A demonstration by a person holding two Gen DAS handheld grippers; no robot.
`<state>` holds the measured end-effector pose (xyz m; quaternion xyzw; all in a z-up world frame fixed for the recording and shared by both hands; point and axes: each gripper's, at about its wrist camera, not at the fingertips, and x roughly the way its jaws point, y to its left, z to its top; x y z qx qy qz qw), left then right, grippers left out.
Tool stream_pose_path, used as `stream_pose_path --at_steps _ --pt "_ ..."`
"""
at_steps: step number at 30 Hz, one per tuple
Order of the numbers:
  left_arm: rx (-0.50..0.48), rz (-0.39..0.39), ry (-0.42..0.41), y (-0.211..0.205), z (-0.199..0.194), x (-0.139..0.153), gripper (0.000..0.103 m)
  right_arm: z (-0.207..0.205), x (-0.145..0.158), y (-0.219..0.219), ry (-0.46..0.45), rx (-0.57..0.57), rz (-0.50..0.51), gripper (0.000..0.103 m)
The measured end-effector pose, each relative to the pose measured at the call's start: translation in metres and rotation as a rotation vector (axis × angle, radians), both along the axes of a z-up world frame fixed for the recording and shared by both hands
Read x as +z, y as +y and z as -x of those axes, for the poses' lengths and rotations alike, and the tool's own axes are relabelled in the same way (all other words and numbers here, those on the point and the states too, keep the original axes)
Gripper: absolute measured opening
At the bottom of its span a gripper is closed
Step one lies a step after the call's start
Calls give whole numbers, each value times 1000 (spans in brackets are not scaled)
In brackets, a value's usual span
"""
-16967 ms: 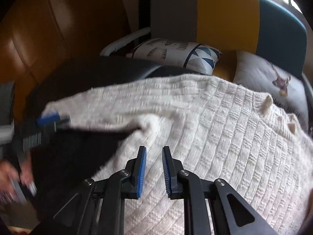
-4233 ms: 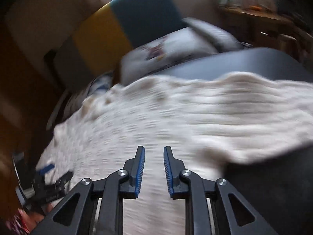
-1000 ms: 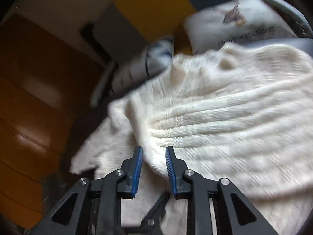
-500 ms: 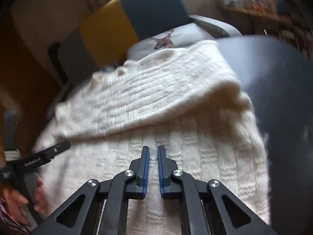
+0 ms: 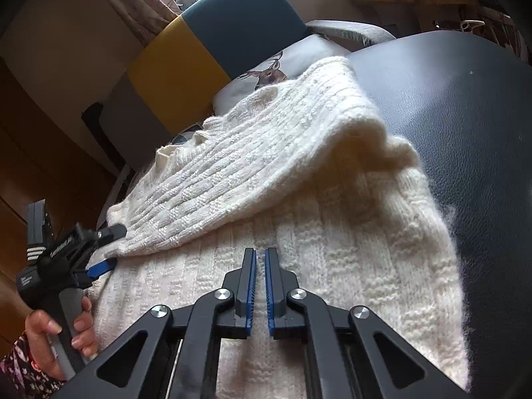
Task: Fold clothes
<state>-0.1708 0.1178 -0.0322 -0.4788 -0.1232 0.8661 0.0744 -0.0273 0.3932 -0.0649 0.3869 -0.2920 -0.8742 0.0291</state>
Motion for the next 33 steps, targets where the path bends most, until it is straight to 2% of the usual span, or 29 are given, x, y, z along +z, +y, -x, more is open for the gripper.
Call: stream_pose_path --at_steps 2,3,4,5,7,12,15,18,23,28,33 --pt "3 31 -3 2 3 1 51 0 -1 1 1 0 8 3" --pt "0 21 -3 1 4 2 42 0 -1 1 2 -1 14 2" --pt "-5 -7 -8 -2 6 2 26 0 -2 2 3 -2 19 2" --pt "-5 -35 -12 -6 7 4 16 0 -2 2 4 -2 23 2" --pt "1 -78 -3 -12 8 9 10 1 -3 1 6 -4 30 2" --pt "-48 -104 115 -10 -2 37 8 0 -3 1 9 -8 43 2" --pt "-81 -111 163 -6 -5 51 8 -3 -5 7 21 -24 85 2" --pt "-107 -129 177 -5 -2 58 8 -12 -1 20 52 -68 143 3" --pt "-110 -184 184 -7 -1 66 8 -1 2 37 -25 -84 124 2" --pt "-126 -146 203 -8 -3 65 8 18 5 62 -29 -161 108 2" --pt "-106 -137 179 -14 -8 43 8 28 7 80 -32 -272 48 2"
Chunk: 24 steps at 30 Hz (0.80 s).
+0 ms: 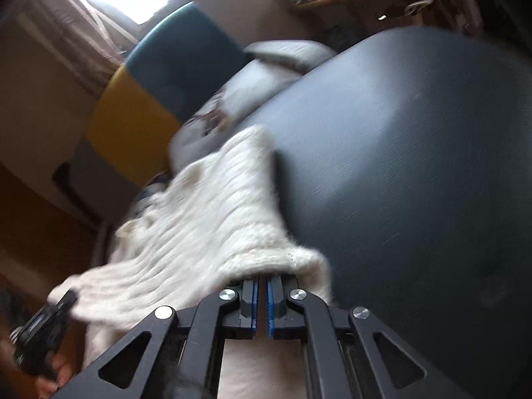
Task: Fold clothes
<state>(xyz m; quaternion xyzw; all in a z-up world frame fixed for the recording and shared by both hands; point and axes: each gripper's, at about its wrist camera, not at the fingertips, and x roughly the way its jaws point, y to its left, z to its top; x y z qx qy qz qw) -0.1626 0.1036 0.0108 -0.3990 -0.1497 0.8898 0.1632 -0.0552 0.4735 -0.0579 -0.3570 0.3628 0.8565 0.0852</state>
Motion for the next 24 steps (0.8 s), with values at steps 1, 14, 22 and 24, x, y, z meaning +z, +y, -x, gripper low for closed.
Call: stream_pose_path --at_steps 1,14,22,24 --pt "3 5 -7 -1 -1 -5 8 -2 -1 3 4 -24 -5 0" --pt "23 28 -55 -11 -11 -56 8 -21 -3 16 -2 -64 28 0" --pt "25 10 -55 -13 -11 -59 10 -27 53 -5 23 14 -243 6" --pt "26 4 -57 -14 -11 -60 11 3 57 -12 30 92 -279 6"
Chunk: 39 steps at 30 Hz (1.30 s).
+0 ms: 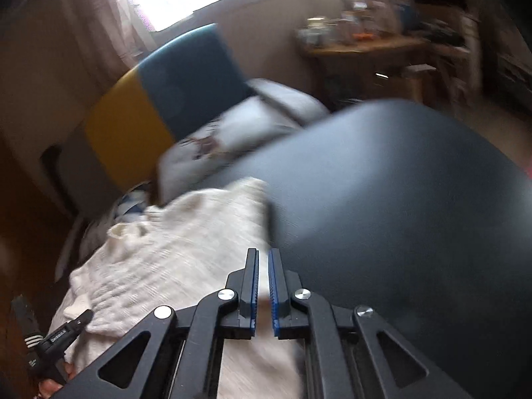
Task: Fold clothes
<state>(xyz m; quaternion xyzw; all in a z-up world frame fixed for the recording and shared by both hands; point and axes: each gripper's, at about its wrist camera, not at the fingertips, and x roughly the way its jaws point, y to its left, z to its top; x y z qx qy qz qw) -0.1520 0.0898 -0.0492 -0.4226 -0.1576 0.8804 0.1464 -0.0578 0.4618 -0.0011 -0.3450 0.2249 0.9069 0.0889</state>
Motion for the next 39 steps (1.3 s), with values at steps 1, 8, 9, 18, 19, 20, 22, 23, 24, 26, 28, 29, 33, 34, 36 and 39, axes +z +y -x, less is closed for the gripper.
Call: stream_pose_path --at_steps 1,8,9,18,19,20,22,23,24,26,28,29,33,34,36,39 --pt "0 -2 -1 0 0 -1 11 17 1 -4 -7 42 -22 6" --pt "2 -14 2 -2 -1 -5 12 93 -29 -9 -171 132 -174 0" --pt "1 -12 3 -2 -1 -5 12 97 -33 -3 -182 108 -181 0" --pt "4 -18 2 -2 0 -6 12 30 -4 19 -32 38 -52 3" --pt "4 -18 2 -2 -1 -5 12 20 -2 13 -34 70 -55 3" --pt "4 -18 2 -2 -1 -5 12 13 -3 7 -50 97 -58 3" --pt "5 -19 2 -3 -1 -5 12 8 -10 4 -96 106 -69 3" --pt "5 -20 2 -3 -1 -5 12 6 -15 5 -115 100 -65 3" --pt "5 -21 2 -3 -1 -5 12 3 -23 9 -138 83 -63 3" --pt "5 -24 0 -3 0 -6 13 0 -41 18 -178 39 -57 10" --pt "5 -27 -1 -3 0 -6 13 -6 -47 30 -130 8 20 10" --pt "5 -27 -1 -3 0 -6 13 -7 -48 33 -117 -2 46 10" --pt "4 -24 0 -3 0 -6 13 -13 -24 24 -61 -25 12 11" --pt "3 -25 0 -3 0 -6 13 -11 -16 18 -36 -11 -8 11" --pt "3 -27 -1 -3 0 -6 13 -2 -7 4 -22 31 -47 11" --pt "3 -27 -1 -3 0 -6 13 20 -8 -18 -55 118 -86 11"
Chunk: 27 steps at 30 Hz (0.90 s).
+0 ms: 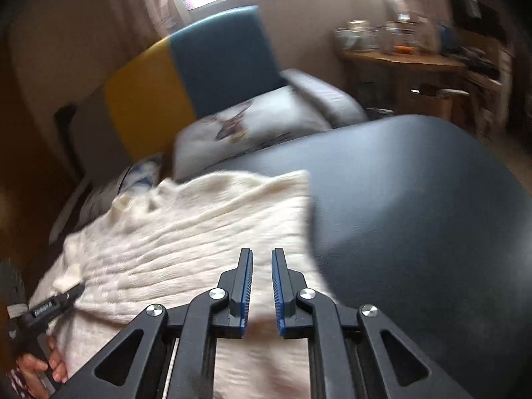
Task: Fold clothes
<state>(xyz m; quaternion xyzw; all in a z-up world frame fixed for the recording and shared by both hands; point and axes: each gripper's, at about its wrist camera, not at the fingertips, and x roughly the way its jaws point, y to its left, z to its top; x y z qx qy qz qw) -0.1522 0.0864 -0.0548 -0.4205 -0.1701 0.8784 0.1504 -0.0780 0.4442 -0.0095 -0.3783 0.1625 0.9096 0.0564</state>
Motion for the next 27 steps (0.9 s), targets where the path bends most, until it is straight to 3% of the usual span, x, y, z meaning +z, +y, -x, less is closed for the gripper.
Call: stream_pose_path --at_steps 3,7,10,12,15,18,20,23,27 --pt "1 7 2 1 0 0 13 18 -23 -5 -127 -20 -58 5" --pt "-1 26 5 2 0 0 14 16 -31 4 -113 -79 -56 0" --pt "-7 16 5 1 0 0 14 18 -24 -5 -137 -110 -53 5" --pt "-9 9 2 1 0 1 15 11 -10 -18 -90 -105 17 9" --pt "-16 13 -7 2 0 4 19 5 6 -71 0 47 43 12" --pt "-65 5 -25 5 -1 12 46 13 7 -125 31 199 52 13" --pt "-62 -21 -13 -2 -9 22 74 21 -2 -152 20 257 60 14" --pt "3 -53 31 -34 -20 40 82 37 -31 -170 -76 261 80 14" --pt "119 -51 53 -98 -28 56 85 39 -42 -175 -64 235 55 13"
